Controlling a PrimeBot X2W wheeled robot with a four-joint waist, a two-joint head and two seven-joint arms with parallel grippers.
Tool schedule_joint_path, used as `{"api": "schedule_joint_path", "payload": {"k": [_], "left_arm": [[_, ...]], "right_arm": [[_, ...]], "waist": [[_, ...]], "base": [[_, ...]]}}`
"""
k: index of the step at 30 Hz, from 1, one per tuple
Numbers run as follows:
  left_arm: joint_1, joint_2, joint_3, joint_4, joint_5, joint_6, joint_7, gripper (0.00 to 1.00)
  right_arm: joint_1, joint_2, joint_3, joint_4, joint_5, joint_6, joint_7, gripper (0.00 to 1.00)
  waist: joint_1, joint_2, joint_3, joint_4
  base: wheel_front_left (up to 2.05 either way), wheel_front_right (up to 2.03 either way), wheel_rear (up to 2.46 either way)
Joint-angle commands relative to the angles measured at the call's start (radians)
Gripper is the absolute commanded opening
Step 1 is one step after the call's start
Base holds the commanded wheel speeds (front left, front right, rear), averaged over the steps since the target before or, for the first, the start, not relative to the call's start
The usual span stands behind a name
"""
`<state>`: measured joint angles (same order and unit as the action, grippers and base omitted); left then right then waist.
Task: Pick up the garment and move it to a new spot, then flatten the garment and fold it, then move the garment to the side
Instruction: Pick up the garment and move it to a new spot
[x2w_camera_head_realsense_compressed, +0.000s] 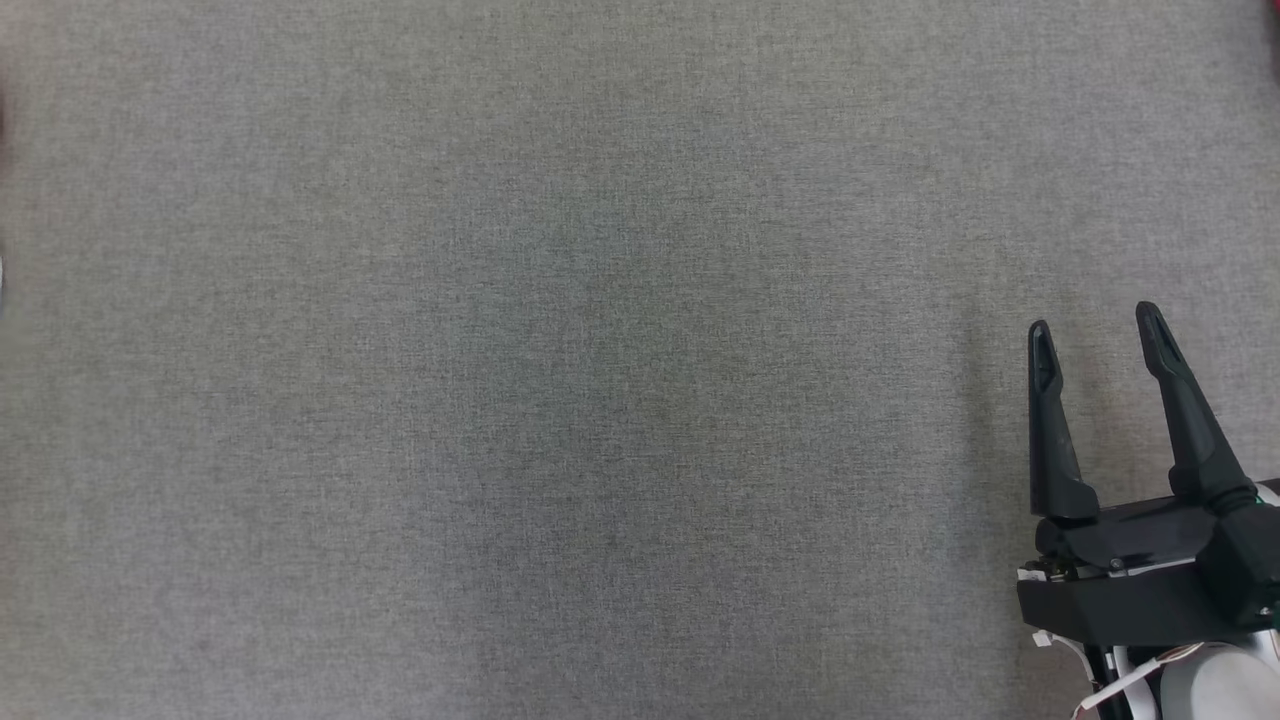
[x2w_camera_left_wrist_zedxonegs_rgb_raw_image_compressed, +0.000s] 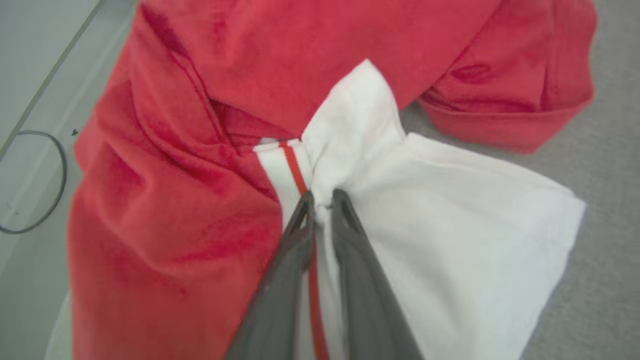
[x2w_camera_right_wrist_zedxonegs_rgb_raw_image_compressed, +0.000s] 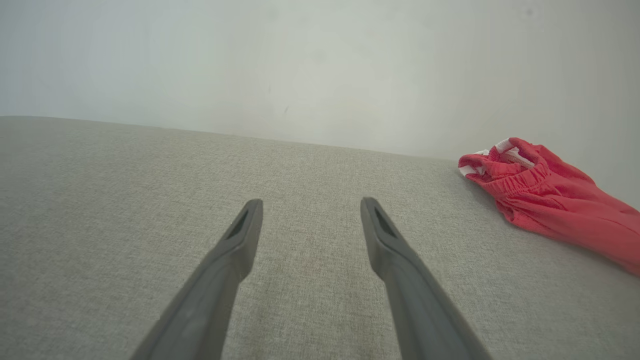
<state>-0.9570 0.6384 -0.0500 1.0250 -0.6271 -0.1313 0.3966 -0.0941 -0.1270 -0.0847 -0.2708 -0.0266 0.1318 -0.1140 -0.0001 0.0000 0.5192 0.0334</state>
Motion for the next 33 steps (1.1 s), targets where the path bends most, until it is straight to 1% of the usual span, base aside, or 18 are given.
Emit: {"api": "schedule_joint_path", "payload": {"k": [1, 5, 8, 11, 12, 15, 20, 25, 30, 33], "left_arm": [[0.023, 0.007, -0.009, -0.012, -0.006, 0.003, -0.037, 0.00], [0.007, 0.019, -0.025, -0.065, -0.008, 0.003, -0.222, 0.00], [-0.016, 0.018, -0.053, -0.090, -0.005, 0.003, -0.327, 0.00], [-0.056, 0.028, -0.083, -0.116, -0.009, 0.003, -0.402, 0.00], [-0.056, 0.028, -0.083, -0.116, -0.009, 0.003, -0.402, 0.00], [-0.107, 0.039, -0.121, -0.137, 0.020, 0.003, -0.464, 0.00], [-0.201, 0.022, -0.183, -0.199, 0.067, 0.003, -0.515, 0.00], [-0.278, -0.023, -0.230, -0.292, 0.095, 0.003, -0.512, 0.00], [-0.313, -0.091, -0.287, -0.418, 0.110, 0.008, -0.476, 0.00], [-0.302, -0.142, -0.316, -0.497, 0.105, 0.017, -0.449, 0.00]], "right_arm": [[-0.001, -0.001, 0.004, -0.003, -0.007, -0.003, 0.003, 1.00], [0.004, 0.005, 0.002, 0.011, -0.001, -0.003, 0.000, 1.00], [0.009, 0.009, 0.010, 0.032, 0.008, -0.003, -0.011, 1.00], [0.000, 0.011, 0.024, 0.061, 0.021, -0.003, -0.021, 1.00], [0.000, 0.011, 0.024, 0.061, 0.021, -0.003, -0.021, 1.00], [-0.007, 0.018, 0.036, 0.095, 0.032, -0.003, -0.035, 1.00], [0.001, 0.034, 0.047, 0.159, 0.052, -0.003, -0.066, 1.00], [0.004, 0.052, 0.055, 0.214, 0.065, -0.003, -0.096, 1.00], [0.007, 0.066, 0.064, 0.264, 0.083, -0.003, -0.120, 1.00], [0.006, 0.072, 0.069, 0.293, 0.096, -0.003, -0.134, 1.00]], "waist": [[0.0001, 0.0000, -0.005, 0.003], [0.0001, 0.0000, -0.038, 0.011], [0.0001, 0.0000, -0.077, 0.019], [0.0001, 0.0000, -0.115, 0.020], [0.0001, 0.0000, -0.115, 0.020], [0.0001, 0.0000, -0.153, 0.013], [0.0001, 0.0000, -0.212, -0.011], [0.0001, 0.0000, -0.260, -0.055], [0.0001, 0.0000, -0.302, -0.111], [0.0001, 0.0000, -0.319, -0.153]], "base": [[0.00, 0.00, 0.00], [0.00, 0.00, 0.00], [0.00, 0.00, 0.00], [0.00, 0.00, 0.00], [0.00, 0.00, 0.00], [0.00, 0.00, 0.00], [0.00, 0.00, 0.00], [0.00, 0.00, 0.00], [0.00, 0.00, 0.00], [0.00, 0.00, 0.00]]}}
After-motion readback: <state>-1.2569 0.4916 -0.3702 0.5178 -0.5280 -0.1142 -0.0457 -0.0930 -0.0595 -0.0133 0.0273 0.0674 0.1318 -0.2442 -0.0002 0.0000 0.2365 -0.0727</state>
